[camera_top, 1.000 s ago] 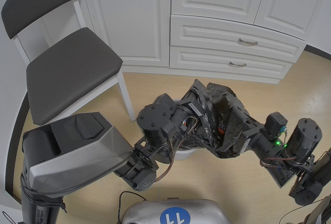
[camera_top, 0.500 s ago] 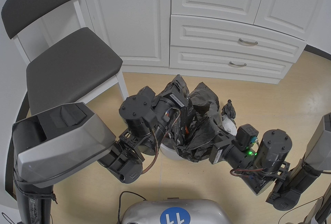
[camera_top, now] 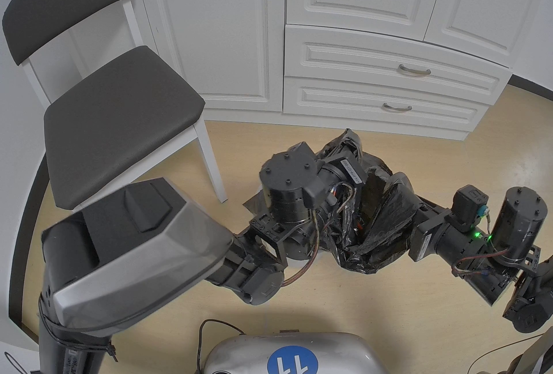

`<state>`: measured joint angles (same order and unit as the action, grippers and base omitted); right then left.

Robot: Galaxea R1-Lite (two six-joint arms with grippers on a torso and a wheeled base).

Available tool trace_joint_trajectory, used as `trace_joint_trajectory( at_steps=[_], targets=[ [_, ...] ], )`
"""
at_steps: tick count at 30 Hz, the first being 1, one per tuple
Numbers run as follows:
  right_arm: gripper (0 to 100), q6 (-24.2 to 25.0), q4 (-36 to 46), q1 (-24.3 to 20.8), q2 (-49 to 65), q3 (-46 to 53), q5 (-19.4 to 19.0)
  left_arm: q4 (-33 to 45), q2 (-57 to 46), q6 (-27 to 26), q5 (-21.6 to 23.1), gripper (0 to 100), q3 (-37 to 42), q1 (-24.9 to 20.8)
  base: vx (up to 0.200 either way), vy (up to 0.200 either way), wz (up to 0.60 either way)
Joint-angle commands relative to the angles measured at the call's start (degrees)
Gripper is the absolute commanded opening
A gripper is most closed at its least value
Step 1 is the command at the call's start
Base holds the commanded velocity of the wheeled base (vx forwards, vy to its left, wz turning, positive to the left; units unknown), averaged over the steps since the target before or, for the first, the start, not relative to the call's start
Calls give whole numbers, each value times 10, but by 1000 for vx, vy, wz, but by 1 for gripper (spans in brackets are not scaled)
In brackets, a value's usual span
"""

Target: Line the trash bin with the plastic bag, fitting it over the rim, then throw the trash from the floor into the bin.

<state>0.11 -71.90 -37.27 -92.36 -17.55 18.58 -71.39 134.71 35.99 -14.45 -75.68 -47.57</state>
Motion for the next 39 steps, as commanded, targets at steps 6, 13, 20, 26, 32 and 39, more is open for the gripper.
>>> trace_joint_trajectory(
  at_steps=[6, 13, 20, 26, 32, 39],
  targets=[
    [0, -20, 18, 7, 86, 9, -9, 86, 71, 0, 6, 0, -121, -6, 0, 0, 0],
    [0, -40, 18, -2, 96, 23, -9, 140, 82, 0, 8, 0, -185, -11, 0, 0, 0],
    [0, -40, 18, -12, 88, 28, -9, 156, 93, 2, 8, 0, -203, -13, 0, 0, 0],
    [0, -21, 6, -22, 39, 21, -13, 148, 96, 8, -3, 0, -185, -3, 0, 0, 0],
    [0, 57, -31, -52, -28, -10, -12, 99, 55, 22, -8, 0, -109, 46, 0, 0, 0],
    [0, 136, -181, -50, -210, -85, -6, 20, -23, 63, -1, 0, 25, 104, 0, 0, 0]
  ],
)
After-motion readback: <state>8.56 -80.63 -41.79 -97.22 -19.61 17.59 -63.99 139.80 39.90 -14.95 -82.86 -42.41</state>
